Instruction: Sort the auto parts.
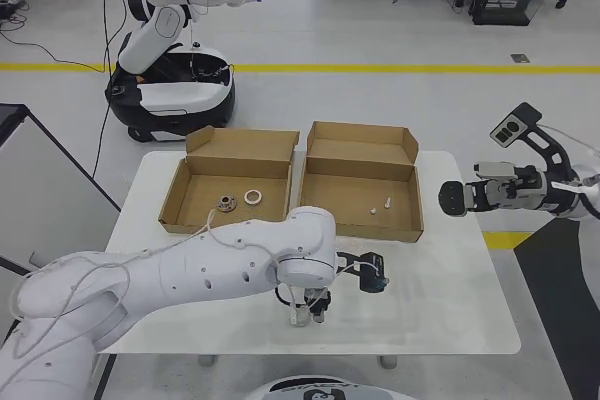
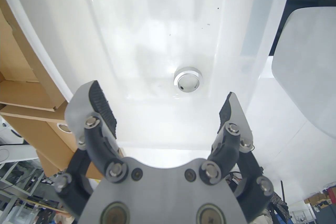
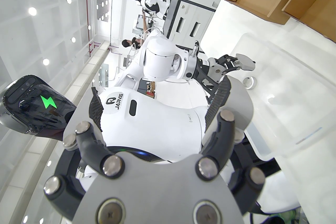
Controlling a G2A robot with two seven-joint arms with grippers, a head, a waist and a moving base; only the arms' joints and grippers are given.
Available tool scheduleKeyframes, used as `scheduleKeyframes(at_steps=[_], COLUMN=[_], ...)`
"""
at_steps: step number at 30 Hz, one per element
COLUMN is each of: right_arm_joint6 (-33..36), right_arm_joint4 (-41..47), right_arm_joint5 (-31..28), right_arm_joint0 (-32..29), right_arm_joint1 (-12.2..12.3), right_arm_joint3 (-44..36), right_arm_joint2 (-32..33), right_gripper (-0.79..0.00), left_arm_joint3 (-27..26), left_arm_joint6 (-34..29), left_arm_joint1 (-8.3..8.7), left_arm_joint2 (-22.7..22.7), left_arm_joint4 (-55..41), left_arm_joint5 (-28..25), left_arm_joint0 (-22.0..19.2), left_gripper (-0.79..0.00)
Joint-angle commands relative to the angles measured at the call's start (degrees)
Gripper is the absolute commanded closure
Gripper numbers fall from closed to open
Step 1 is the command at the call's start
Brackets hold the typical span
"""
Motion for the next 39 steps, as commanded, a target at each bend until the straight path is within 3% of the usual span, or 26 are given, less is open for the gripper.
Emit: scheduleKeyframes(at_steps=[1, 15, 22, 29, 39], right_arm_joint6=[0.0, 0.0, 0.0, 0.0, 0.0], right_arm_joint4=[0.0, 0.0, 0.0, 0.0, 0.0], right_arm_joint5=[0.0, 0.0, 0.0, 0.0, 0.0], right_arm_joint0=[0.0, 0.0, 0.0, 0.0, 0.0], right_arm_joint1=[0.0, 0.0, 0.0, 0.0, 0.0], right_arm_joint3=[0.0, 0.0, 0.0, 0.0, 0.0], right_arm_joint2=[0.0, 0.0, 0.0, 0.0, 0.0], right_gripper=[-0.785, -0.785, -0.785, -0.785, -0.785], left_arm_joint3=[-0.1, 2.0, 2.5, 4.9, 5.4], left_arm_joint6=[0.0, 0.0, 0.0, 0.0, 0.0], left_arm_joint1=[-0.12, 0.17, 0.72, 1.25, 1.51], left_arm_joint2=[0.0, 0.0, 0.0, 0.0, 0.0], left_arm_joint4=[0.8, 4.3, 5.4, 7.1, 7.9], left_arm_joint5=[0.0, 0.0, 0.0, 0.0, 0.0], left_arm_joint0=[1.0, 5.9, 6.6, 7.5, 7.7], left_gripper=[-0.785, -0.677, -0.643, -0.533, -0.483])
